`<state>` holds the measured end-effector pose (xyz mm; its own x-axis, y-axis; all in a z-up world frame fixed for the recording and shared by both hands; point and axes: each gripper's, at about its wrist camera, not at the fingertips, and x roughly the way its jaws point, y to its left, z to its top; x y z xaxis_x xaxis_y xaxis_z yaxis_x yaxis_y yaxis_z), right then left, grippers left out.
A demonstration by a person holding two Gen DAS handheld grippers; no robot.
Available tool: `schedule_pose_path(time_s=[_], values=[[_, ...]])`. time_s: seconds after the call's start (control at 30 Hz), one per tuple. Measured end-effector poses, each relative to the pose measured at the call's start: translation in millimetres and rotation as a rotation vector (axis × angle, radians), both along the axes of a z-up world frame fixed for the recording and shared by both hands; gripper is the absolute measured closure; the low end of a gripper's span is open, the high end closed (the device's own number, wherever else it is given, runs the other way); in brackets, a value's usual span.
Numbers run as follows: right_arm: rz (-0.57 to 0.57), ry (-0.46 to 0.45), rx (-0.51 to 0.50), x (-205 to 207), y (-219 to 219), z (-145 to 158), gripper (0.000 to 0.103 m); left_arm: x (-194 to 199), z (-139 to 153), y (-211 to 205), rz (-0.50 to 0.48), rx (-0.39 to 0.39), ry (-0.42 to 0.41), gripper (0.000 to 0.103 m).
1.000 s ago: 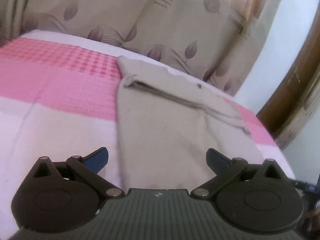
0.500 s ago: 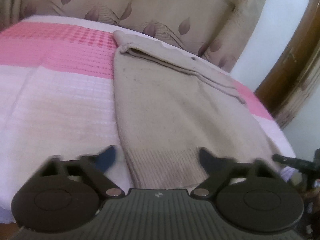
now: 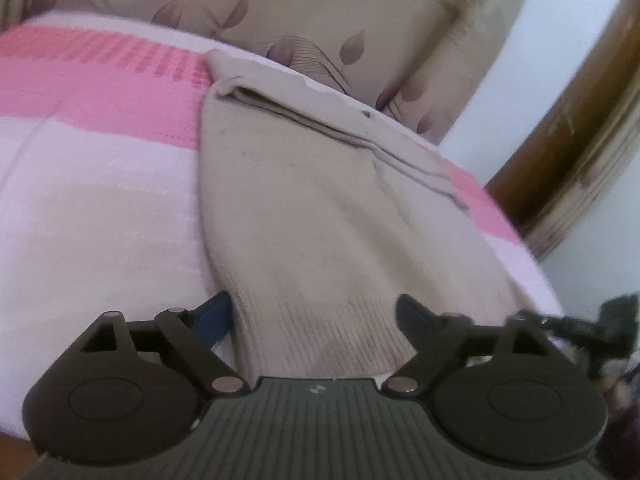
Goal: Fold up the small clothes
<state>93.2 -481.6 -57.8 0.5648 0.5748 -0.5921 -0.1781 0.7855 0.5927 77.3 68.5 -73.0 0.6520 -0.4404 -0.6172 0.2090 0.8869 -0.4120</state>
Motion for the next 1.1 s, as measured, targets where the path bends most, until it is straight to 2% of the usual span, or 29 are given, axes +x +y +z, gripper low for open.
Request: schedule_pose_path(time_s=[0.03, 0.07, 0.1, 0.13, 0.2, 0.27, 0.4, 0.57, 0.8, 1.0, 1.1], values=[[0.005, -0.013, -0.02, 0, 4, 1, 0.076, -1, 0, -5, 0.005, 0.03, -0.009, 0.091], [0.007, -0.024, -0.039, -1, 6, 2, 0.078, 1, -3, -7, 0.006, 0.047, 0.015, 0.093], [0.004, -0.031, -0.053, -2, 9, 2, 0.087, -1, -6, -5, 0.018, 0.012, 0.019, 0.096], [0.003, -0.028, -0.051, -2, 9, 2, 0.089, -2, -6, -4, 0.02, -0.02, 0.015, 0.096], [-0.014, -0.007, 0.025, -3, 5, -1, 0.091, -6, -1, -1, 0.045, -0.063, -0.006, 0.096], [-0.03, 0.002, 0.122, -3, -1, 0, 0.091, -11, 10, 9, 0.048, -0.187, -0.066, 0.096], [-0.071, -0.016, 0.323, 1, -17, 11, 0.093, -14, 37, 7, 0.065, -0.178, -0.163, 0.096], [-0.109, -0.045, 0.479, 16, -25, 27, 0.093, -11, 62, 6, 0.109, -0.224, -0.234, 0.096], [-0.13, -0.125, 0.539, 54, -24, 57, 0.093, 32, 95, 10, 0.16, -0.294, -0.303, 0.096], [-0.172, -0.178, 0.523, 118, -24, 76, 0.093, 96, 123, 9, 0.236, -0.293, -0.35, 0.096], [-0.223, -0.17, 0.506, 161, -27, 76, 0.093, 134, 128, 5, 0.281, -0.273, -0.359, 0.096]])
